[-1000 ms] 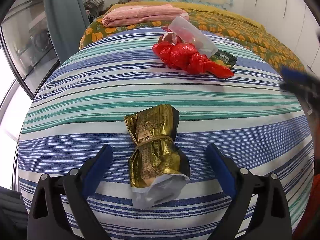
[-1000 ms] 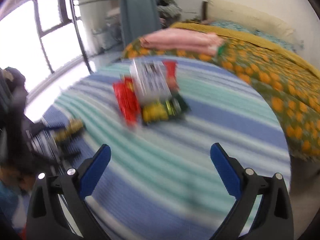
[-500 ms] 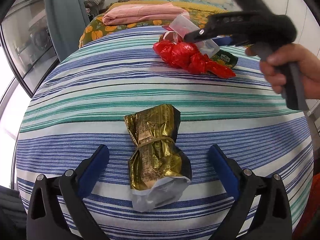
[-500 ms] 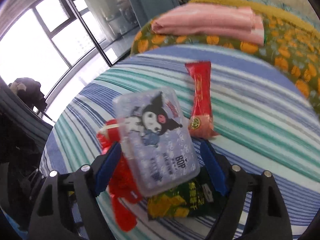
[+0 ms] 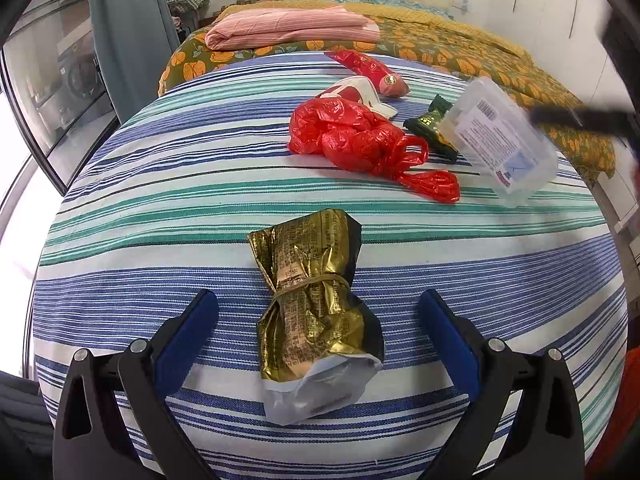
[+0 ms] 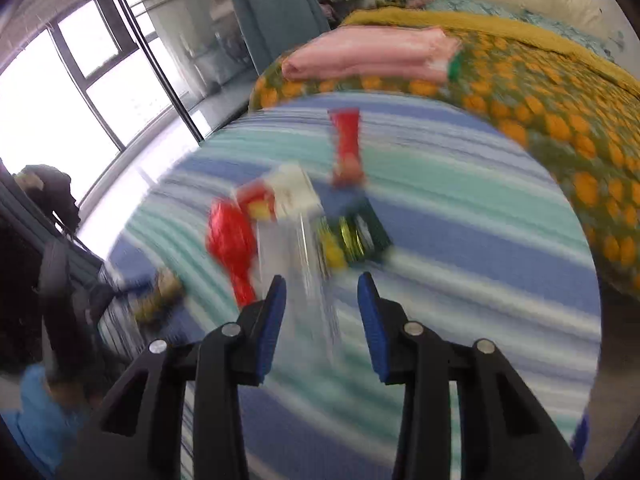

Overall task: Collect trash
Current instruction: 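Grasp the clear plastic box with right tool while left tool holds the gold wrapper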

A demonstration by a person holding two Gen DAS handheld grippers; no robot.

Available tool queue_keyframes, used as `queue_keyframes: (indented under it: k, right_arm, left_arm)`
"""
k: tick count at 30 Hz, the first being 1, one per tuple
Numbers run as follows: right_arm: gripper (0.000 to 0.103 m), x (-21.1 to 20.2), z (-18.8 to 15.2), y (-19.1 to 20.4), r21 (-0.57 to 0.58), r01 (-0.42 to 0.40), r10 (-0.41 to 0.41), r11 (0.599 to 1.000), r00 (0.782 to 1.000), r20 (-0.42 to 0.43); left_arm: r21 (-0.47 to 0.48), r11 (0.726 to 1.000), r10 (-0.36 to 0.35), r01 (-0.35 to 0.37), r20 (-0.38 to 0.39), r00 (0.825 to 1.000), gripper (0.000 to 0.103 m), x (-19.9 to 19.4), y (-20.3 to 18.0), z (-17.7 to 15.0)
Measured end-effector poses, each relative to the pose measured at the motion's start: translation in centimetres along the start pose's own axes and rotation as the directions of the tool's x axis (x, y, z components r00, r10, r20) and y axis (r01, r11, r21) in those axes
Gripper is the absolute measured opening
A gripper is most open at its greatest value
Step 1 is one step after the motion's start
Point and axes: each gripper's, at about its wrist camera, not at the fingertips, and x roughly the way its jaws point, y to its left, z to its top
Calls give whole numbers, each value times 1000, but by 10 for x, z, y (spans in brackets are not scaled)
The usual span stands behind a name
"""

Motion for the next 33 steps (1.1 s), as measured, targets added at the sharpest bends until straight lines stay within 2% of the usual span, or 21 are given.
queue_keyframes:
  k: [2, 5, 7, 11, 15, 16, 17, 18, 19, 22, 25, 27, 29, 30, 33]
  right_arm:
    - [39, -9, -17, -2, 0, 21, -21, 1000, 1000, -4]
    - [73, -16, -28, -7, 25, 63, -63, 998, 998, 9]
    - [74, -14, -27, -1, -5, 102, -102, 995, 995, 11]
    - [74, -6, -15, 18, -83, 116, -114, 990, 993, 21]
    - [72, 17, 2, 30, -94, 131, -131, 987, 991, 5]
    - [63, 25, 5, 31, -86, 136, -138, 987, 990, -6]
    - [34, 33, 8, 30, -71, 138, -140, 988, 990, -31]
    - [32, 34, 8, 27, -30, 143, -144, 989, 989, -32]
    - [32, 32, 7, 25, -1, 135, -135, 991, 990, -29]
    - [32, 12, -9, 10, 158, 3, 0, 987, 1000, -21]
    - [32, -4, -43, -19, 324, -97, 119, 941, 992, -48]
    - [33, -13, -60, -40, 398, -132, 158, 908, 987, -34]
    - [44, -23, -68, -55, 431, -67, 93, 900, 995, -39]
    - [44, -27, -69, -62, 423, -16, 41, 906, 998, -51]
    - [47, -33, -72, -71, 436, 5, 21, 900, 998, -55]
  left_arm:
    - [1, 1000, 2, -2, 0, 1000, 98, 0, 0, 0]
    - [1, 1000, 2, -2, 0, 1000, 98, 1, 0, 0]
    - [1, 1000, 2, -2, 0, 1000, 98, 1, 0, 1]
    - [1, 1000, 1, -1, 0, 1000, 98, 0, 0, 0]
    - [1, 1000, 1, -1, 0, 1000, 98, 1, 0, 0]
    - [1, 1000, 1, -1, 0, 1000, 98, 1, 0, 0]
    - [1, 1000, 1, -1, 0, 1000, 98, 1, 0, 0]
    - [1, 1000, 1, -1, 0, 1000, 98, 1, 0, 0]
    - [1, 1000, 1, -1, 0, 1000, 98, 0, 0, 0]
    - [2, 1000, 1, -1, 0, 1000, 98, 0, 0, 0]
    - [2, 1000, 1, -1, 0, 1000, 98, 1, 0, 0]
    - [2, 1000, 1, -1, 0, 1000, 98, 1, 0, 0]
    - [2, 1000, 1, -1, 0, 1000, 98, 1, 0, 0]
    - [2, 1000, 1, -1, 0, 1000, 98, 0, 0, 0]
    - [2, 1000, 1, -1, 0, 1000, 98, 0, 0, 0]
